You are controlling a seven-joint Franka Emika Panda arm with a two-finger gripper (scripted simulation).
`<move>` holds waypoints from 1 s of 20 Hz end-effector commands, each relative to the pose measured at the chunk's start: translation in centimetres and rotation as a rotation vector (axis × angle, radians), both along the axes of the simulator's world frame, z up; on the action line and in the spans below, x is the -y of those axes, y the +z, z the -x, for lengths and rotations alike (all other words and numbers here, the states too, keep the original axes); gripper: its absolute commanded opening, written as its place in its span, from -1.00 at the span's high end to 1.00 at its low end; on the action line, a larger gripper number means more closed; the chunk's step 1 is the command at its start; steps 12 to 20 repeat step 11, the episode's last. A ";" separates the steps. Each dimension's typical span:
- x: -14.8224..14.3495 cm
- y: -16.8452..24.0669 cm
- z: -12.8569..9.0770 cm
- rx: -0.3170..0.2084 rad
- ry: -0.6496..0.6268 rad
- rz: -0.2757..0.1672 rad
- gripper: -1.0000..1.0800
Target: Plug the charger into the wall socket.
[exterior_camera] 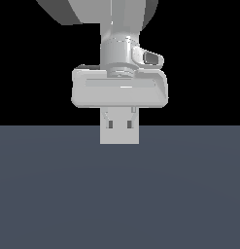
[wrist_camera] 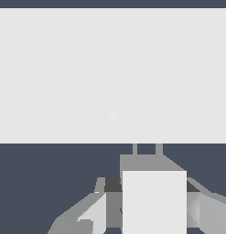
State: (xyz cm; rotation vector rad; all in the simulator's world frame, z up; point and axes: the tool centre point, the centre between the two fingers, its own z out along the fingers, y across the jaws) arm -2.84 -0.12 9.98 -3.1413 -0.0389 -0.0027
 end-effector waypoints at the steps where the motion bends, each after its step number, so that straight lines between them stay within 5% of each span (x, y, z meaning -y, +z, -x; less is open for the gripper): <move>1: 0.0 0.0 -0.9 0.000 0.000 0.000 1.00; 20: -0.1 0.0 -2.2 0.000 0.000 0.000 1.00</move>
